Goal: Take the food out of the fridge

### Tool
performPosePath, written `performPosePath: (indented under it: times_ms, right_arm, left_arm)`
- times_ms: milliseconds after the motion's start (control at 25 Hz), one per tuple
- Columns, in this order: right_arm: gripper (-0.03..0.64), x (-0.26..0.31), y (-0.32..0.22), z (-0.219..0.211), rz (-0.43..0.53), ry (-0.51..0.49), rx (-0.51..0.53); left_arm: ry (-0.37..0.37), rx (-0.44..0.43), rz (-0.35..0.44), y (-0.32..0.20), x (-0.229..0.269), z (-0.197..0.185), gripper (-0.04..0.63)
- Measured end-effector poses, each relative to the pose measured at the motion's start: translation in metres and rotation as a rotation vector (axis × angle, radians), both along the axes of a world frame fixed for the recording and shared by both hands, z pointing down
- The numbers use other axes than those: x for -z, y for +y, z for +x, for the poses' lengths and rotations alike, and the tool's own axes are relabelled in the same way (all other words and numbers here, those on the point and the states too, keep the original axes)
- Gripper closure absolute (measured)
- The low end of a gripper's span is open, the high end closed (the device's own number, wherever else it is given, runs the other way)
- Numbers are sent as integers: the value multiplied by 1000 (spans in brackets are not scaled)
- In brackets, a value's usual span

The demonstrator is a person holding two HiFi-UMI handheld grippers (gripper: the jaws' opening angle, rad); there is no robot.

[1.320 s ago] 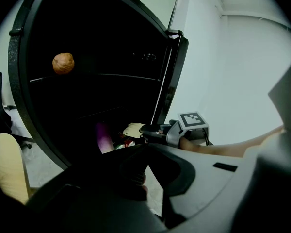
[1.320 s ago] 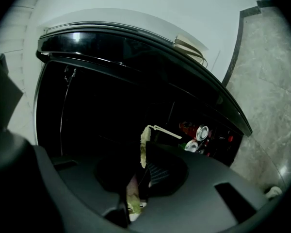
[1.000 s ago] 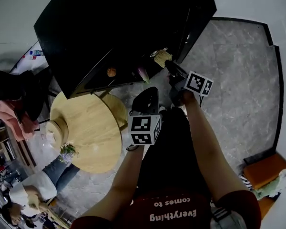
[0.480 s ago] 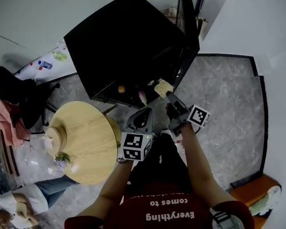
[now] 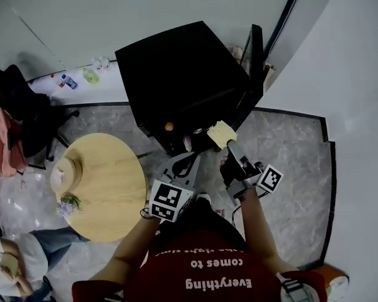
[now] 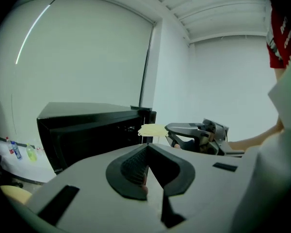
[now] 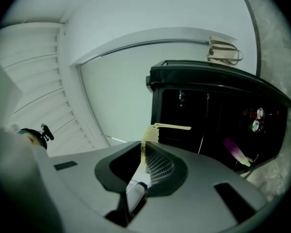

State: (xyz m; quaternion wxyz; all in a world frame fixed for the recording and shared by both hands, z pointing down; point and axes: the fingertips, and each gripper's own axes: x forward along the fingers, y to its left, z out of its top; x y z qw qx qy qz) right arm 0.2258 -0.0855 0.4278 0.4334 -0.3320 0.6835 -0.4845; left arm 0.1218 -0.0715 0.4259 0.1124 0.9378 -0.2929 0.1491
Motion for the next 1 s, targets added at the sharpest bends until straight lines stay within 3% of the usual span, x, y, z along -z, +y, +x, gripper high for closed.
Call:
performPosePath:
  times_ms: [160, 320, 720, 1000]
  right_arm:
    - [581, 30, 5, -32, 63, 41, 110]
    - [581, 38, 7, -75, 81, 88, 243]
    - [581, 41, 3, -237, 132, 53, 665]
    - [581, 22, 18, -342, 95, 40, 918]
  left_arm:
    - [16, 6, 66, 2, 24, -16, 594]
    - [60, 88, 68, 9, 31, -48, 594]
    - [91, 474, 69, 24, 24, -180, 594]
    - [70, 776, 48, 54, 16, -274, 594]
